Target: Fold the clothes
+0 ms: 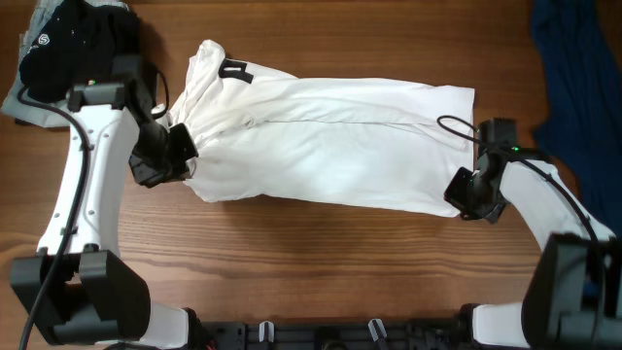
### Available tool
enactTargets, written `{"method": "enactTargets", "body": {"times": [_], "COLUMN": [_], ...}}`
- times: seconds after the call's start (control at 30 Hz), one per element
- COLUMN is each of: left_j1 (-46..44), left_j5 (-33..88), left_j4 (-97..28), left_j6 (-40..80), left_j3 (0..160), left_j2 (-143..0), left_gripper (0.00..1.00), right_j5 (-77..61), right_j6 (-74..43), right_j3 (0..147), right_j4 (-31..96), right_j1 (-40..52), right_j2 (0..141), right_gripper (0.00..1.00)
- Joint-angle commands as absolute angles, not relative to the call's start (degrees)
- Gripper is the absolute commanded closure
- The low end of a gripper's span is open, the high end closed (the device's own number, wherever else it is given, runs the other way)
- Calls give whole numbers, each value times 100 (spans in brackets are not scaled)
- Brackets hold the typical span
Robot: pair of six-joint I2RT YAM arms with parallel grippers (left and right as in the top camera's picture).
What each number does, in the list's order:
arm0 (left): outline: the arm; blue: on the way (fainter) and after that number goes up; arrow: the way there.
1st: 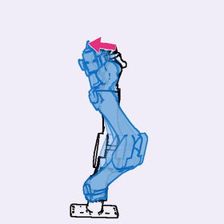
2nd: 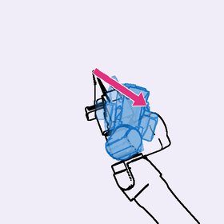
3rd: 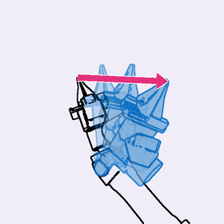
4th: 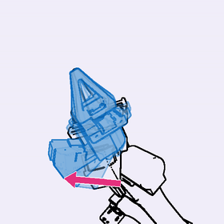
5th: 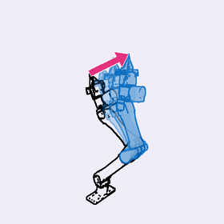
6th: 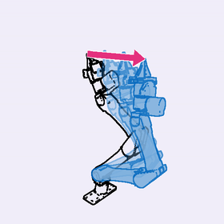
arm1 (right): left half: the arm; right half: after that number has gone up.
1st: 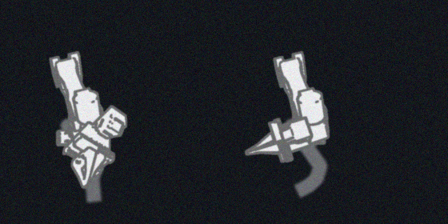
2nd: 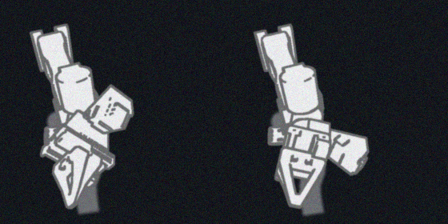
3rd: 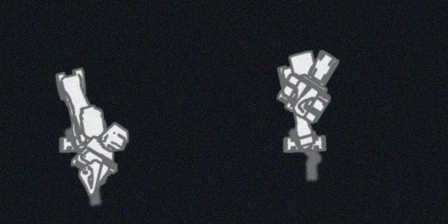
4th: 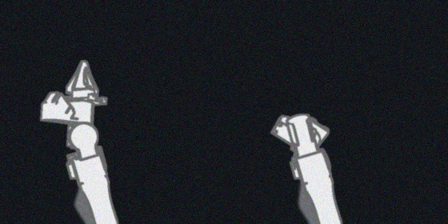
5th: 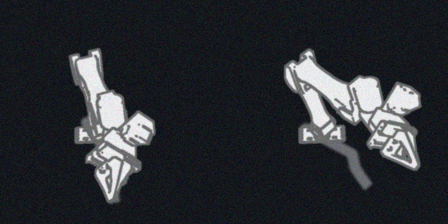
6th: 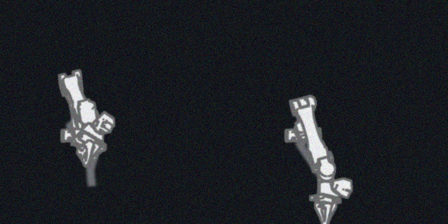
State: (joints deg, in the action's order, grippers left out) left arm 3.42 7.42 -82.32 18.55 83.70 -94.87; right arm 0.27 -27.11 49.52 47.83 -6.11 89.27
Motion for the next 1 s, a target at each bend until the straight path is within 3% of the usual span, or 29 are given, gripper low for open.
{"method": "enactTargets", "body": {"times": [0.0,0.2,0.7,0.97], "left_j1": [576,596,729,880], "left_j5": [792,742,757,1157], "left_j4": [-8584,-8733,-6311,-6108], "left_j6": [1997,1986,2032,2038], "left_j3": [8556,8554,8541,8840], "left_j2": [-9011,-8691,-10700,-10613], "left_gripper": [96,96,96,96], "right_j5": [-156,-268,-373,-611], "right_j6": [-2351,-2156,-1839,-1651], "right_j3": [5463,5524,5524,5909], "right_j4": [5231,5540,3959,3728], "right_j1": [-646,-646,-646,-646], "right_j2": [8025,7623,9264,9349], "right_gripper": [96,96,96,96]}}
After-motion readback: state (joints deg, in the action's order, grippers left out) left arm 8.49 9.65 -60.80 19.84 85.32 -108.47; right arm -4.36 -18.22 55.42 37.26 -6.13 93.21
